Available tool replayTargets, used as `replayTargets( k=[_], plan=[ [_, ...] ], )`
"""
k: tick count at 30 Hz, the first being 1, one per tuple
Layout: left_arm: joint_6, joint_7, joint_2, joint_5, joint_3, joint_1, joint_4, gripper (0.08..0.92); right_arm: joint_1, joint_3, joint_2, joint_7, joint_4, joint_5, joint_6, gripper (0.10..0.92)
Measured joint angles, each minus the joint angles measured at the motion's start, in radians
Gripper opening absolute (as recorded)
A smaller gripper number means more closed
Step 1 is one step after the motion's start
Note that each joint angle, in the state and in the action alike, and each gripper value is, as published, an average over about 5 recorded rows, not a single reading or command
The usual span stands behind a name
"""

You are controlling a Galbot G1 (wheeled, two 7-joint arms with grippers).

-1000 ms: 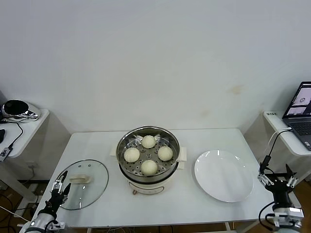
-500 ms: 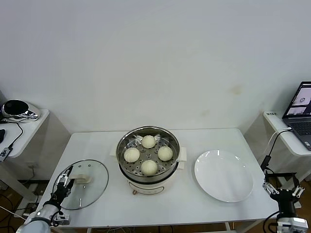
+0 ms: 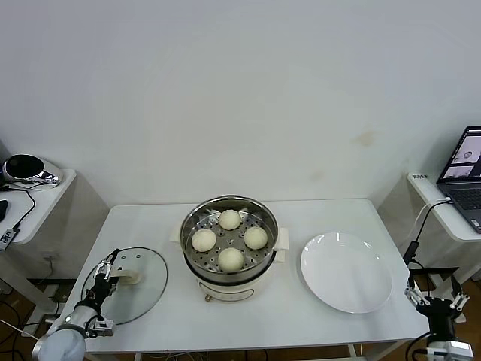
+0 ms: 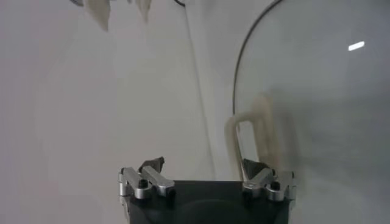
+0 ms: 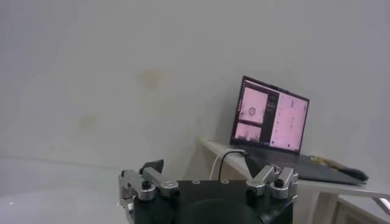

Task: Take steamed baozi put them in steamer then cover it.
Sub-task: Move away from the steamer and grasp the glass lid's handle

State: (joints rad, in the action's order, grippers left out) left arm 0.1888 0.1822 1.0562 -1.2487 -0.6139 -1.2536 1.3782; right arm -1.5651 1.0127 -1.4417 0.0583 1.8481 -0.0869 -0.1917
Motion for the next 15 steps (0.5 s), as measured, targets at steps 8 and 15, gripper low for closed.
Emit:
replayTargets(
  k=[8,15],
  plan=[
    [0.01,0.002,0.004,0.02,0.01,0.016,-0.036,0.534,-0.003,-0.005,-0.003,0.001,0.0,0.007,-0.001,0.823],
    [0.011,0.021,-0.003,0.064,0.006,0.005,-0.043,0.326,-0.007,-0.006,-0.002,0.004,0.005,0.009,-0.002,0.823]
  ],
)
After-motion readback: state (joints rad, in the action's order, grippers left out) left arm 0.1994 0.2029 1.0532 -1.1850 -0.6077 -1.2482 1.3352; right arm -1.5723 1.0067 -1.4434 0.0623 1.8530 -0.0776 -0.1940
